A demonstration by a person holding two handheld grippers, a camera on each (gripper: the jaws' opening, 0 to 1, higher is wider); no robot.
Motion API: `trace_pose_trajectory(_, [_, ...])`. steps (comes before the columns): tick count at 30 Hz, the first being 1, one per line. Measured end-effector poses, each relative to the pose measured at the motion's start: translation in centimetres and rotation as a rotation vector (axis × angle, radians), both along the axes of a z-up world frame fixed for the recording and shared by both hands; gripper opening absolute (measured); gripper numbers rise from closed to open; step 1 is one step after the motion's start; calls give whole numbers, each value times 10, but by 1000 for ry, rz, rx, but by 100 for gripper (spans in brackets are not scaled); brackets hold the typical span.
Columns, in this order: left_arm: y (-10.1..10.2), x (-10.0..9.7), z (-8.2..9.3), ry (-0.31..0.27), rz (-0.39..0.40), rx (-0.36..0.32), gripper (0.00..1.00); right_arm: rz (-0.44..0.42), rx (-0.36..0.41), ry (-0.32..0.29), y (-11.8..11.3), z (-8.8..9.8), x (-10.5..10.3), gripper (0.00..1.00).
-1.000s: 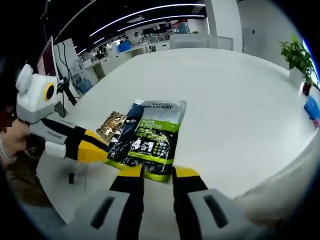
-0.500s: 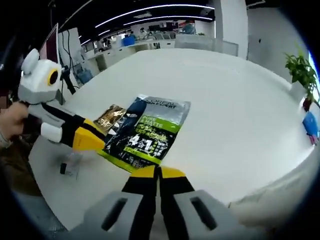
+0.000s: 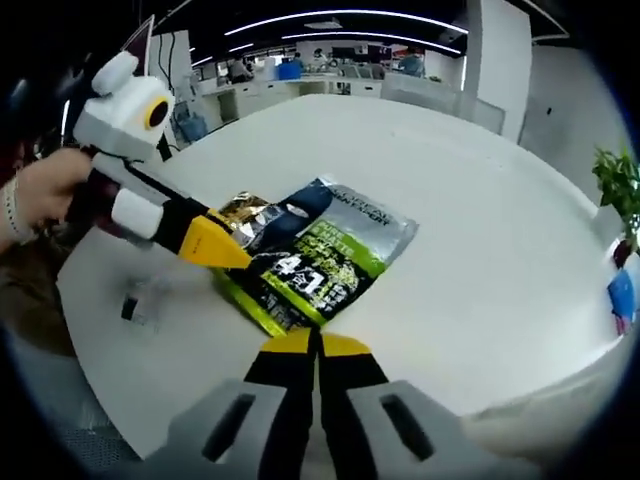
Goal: Arrange the skincare products in the storage area until every visible bottle or jar stands upright without overlapping.
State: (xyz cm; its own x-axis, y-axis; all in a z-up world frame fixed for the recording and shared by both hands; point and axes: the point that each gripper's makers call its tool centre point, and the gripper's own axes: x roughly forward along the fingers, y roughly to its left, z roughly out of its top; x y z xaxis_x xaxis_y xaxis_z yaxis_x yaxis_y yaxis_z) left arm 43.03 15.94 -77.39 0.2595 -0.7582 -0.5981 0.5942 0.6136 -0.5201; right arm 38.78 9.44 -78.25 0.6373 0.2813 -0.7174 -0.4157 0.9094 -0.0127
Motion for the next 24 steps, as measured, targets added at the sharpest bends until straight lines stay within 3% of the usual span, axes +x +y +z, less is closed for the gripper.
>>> trace_pose_trajectory(6, [-6,9,10,-26,-39,-10,3,35,-33,-2,1,-1,0,1])
trace_pose_trajectory(9, [-6,6,11,-49,-56,13,3,39,-42,-6,1,-1,0,1])
trace_pose_trajectory(19, [-11,-5,29,-69,-50,-21,0,44,-52,2,2,-1,0,2])
trace_pose_trajectory(23, [-10,-7,36,-84,-34,-31,0,1,5,36,4,0,-4,4])
trace_pose_trajectory(24, [-9,-5,40,-110,-26,-35,0,-16,10,33,2,2,-4,6])
